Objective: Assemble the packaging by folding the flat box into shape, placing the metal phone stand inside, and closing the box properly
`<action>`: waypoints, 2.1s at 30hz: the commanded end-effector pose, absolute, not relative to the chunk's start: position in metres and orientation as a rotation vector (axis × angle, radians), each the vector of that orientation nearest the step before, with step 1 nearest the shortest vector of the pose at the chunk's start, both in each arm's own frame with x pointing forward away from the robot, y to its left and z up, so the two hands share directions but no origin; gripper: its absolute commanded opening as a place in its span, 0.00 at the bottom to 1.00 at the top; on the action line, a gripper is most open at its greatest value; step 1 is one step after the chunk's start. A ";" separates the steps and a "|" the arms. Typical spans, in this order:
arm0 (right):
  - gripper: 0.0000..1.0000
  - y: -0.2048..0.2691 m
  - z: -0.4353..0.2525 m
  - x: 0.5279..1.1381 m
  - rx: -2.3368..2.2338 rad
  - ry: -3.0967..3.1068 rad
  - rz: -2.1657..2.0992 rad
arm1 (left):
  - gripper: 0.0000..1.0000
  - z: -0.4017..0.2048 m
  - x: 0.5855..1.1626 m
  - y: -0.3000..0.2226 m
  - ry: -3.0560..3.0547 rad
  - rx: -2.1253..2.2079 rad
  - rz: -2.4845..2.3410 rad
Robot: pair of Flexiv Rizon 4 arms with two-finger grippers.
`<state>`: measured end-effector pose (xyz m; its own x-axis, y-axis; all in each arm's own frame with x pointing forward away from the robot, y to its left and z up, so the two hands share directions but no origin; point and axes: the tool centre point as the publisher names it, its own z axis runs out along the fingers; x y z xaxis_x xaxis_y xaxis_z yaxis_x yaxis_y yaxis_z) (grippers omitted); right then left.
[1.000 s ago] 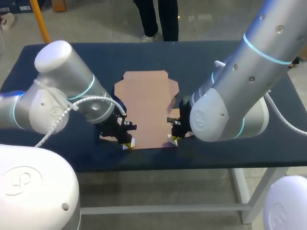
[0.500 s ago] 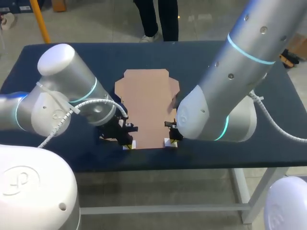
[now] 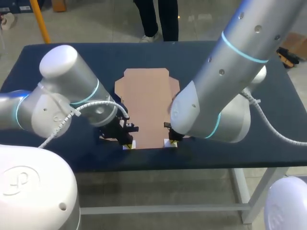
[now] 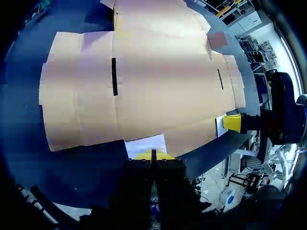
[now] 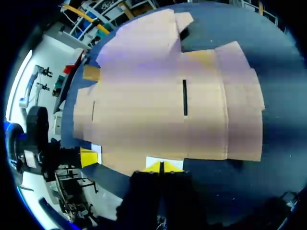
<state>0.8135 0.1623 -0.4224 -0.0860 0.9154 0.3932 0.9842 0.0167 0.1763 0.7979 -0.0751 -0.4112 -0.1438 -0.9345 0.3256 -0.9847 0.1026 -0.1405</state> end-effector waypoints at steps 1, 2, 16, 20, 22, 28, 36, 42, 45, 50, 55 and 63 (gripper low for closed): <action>0.00 0.150 -0.412 0.813 -1.925 -2.075 -0.689 | 0.00 -0.401 0.792 -0.073 -2.235 1.971 0.514; 0.00 0.148 -0.409 0.814 -1.918 -2.075 -0.700 | 0.00 -0.398 0.792 -0.073 -2.238 1.974 0.523; 0.00 0.115 -0.376 0.830 -1.667 -2.019 -0.874 | 0.00 -0.357 0.806 -0.057 -2.233 1.921 0.655; 0.00 0.106 -0.370 0.835 -1.642 -2.005 -0.898 | 0.00 -0.351 0.812 -0.054 -2.232 1.904 0.673; 0.00 0.103 -0.367 0.837 -1.624 -2.000 -0.911 | 0.00 -0.348 0.815 -0.054 -2.235 1.903 0.676; 0.00 0.097 -0.357 0.846 -1.591 -2.002 -0.942 | 0.00 -0.339 0.822 -0.053 -2.239 1.896 0.687; 0.38 0.079 -0.346 0.863 -1.512 -1.970 -1.003 | 0.50 -0.326 0.832 -0.041 -2.254 1.863 0.723; 1.00 0.069 -0.339 0.882 -1.495 -1.947 -1.025 | 1.00 -0.317 0.851 -0.032 -2.246 1.816 0.770; 1.00 0.064 -0.335 0.895 -1.482 -1.941 -1.039 | 1.00 -0.314 0.862 -0.026 -2.243 1.774 0.789; 1.00 0.056 -0.333 0.921 -1.468 -1.911 -1.060 | 1.00 -0.306 0.883 -0.019 -2.241 1.775 0.810; 1.00 0.050 -0.329 0.945 -1.428 -1.860 -1.097 | 1.00 -0.297 0.901 -0.016 -2.233 1.752 0.809; 1.00 0.047 -0.326 0.961 -1.419 -1.833 -1.112 | 1.00 -0.294 0.909 -0.013 -2.213 1.716 0.815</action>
<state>0.9571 0.0497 -0.3264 -0.2365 0.7647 0.5995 0.9563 0.0741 0.2828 0.9061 -0.0115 -0.2937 -0.2925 -0.8171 0.4967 -0.9414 0.1548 -0.2997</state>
